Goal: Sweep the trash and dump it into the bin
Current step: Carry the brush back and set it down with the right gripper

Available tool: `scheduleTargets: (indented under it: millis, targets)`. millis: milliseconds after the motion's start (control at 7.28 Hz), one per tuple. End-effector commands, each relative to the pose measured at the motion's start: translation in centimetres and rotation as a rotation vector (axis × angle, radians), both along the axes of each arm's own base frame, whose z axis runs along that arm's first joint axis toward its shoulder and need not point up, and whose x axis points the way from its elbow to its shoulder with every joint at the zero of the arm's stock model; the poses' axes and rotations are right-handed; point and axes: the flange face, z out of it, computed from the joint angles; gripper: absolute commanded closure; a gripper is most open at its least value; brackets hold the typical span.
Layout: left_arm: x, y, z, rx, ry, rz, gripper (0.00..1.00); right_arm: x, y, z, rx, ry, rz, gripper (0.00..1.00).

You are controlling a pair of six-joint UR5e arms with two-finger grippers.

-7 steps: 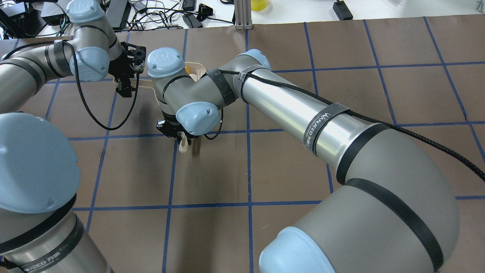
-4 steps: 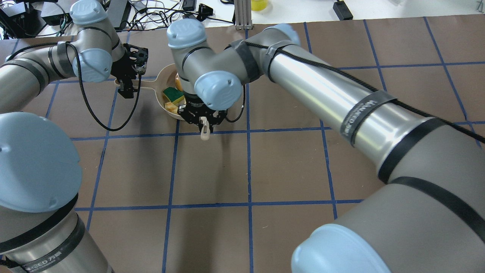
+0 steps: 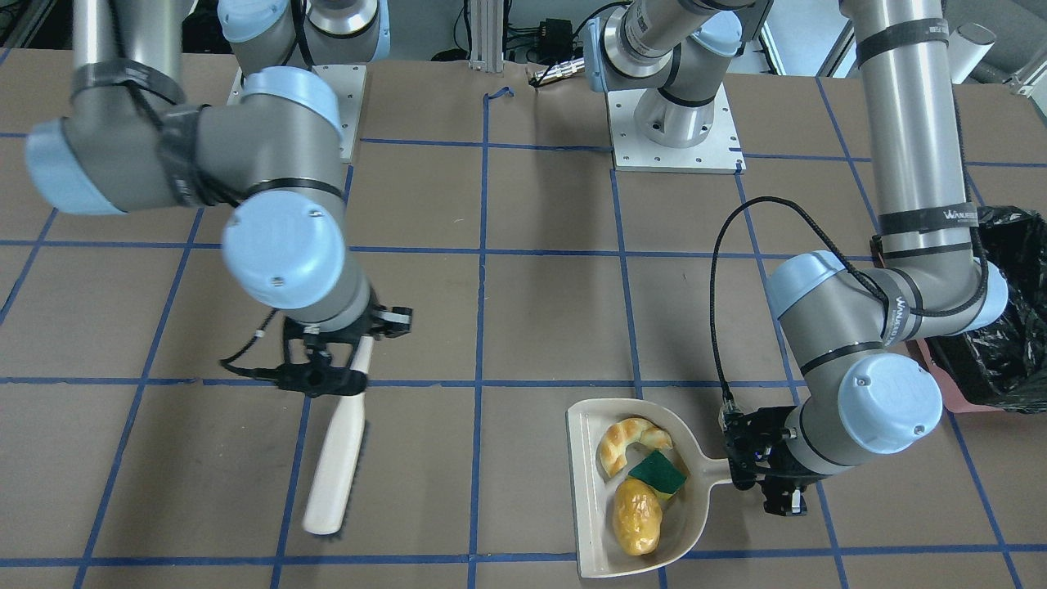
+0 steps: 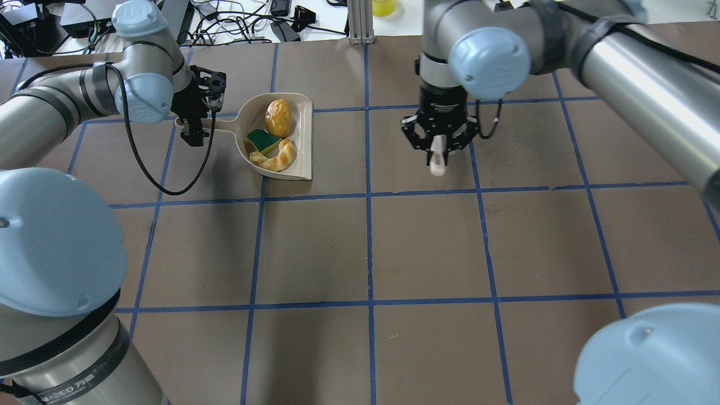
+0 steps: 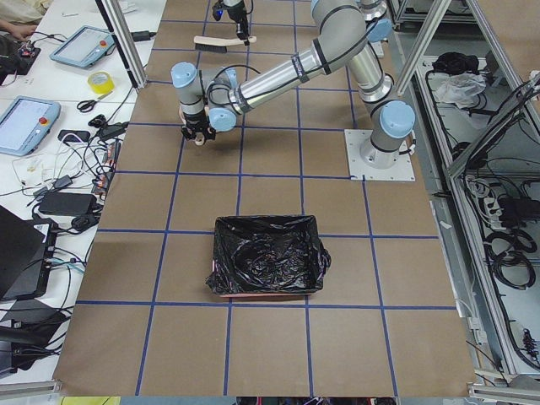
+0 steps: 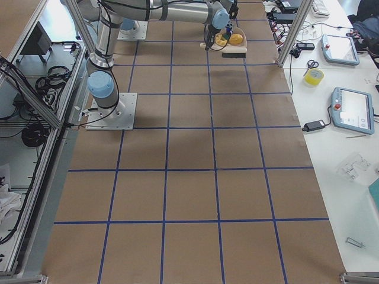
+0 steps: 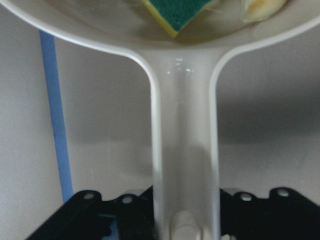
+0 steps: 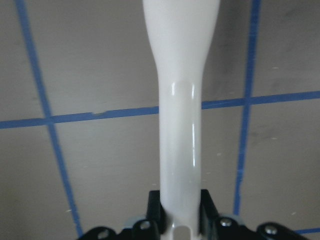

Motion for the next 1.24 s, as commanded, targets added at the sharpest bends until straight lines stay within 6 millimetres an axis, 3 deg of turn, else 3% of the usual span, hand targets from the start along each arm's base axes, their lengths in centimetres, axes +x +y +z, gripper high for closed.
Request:
scheduleTargets:
  millis: [0,137,275,412,687,962,1100]
  targets:
    - [0.0,0.0,0.1,-0.004,0.011,0.008,1.0,-17.5,0.2,-1.3,0.051,0.004,0.051,0.85]
    - [0.4,-0.1,0.3,-0.014,0.048,0.019,1.0,-22.2,-0.5,-2.0,0.021,-0.004,0.108,0.86]
    - [0.6,-0.2,0.4,-0.023,0.092,0.028,1.0,-25.4,-1.3,-3.5,0.003,0.01,0.157,0.92]
    - [1.4,-0.3,0.7,-0.027,0.113,0.042,1.0,-29.8,-1.3,-5.7,0.011,-0.017,0.143,0.95]
    - [3.2,-0.1,0.9,-0.036,0.18,0.079,1.0,-30.1,-1.0,-6.8,0.027,-0.007,0.104,0.96]
    - [3.8,0.0,1.0,-0.04,0.206,0.093,1.0,-29.5,0.6,-8.0,0.062,-0.019,0.1,0.96]
    - [4.2,0.0,0.9,-0.039,0.216,0.1,1.0,-29.3,1.0,-7.5,0.059,-0.021,0.101,0.97]
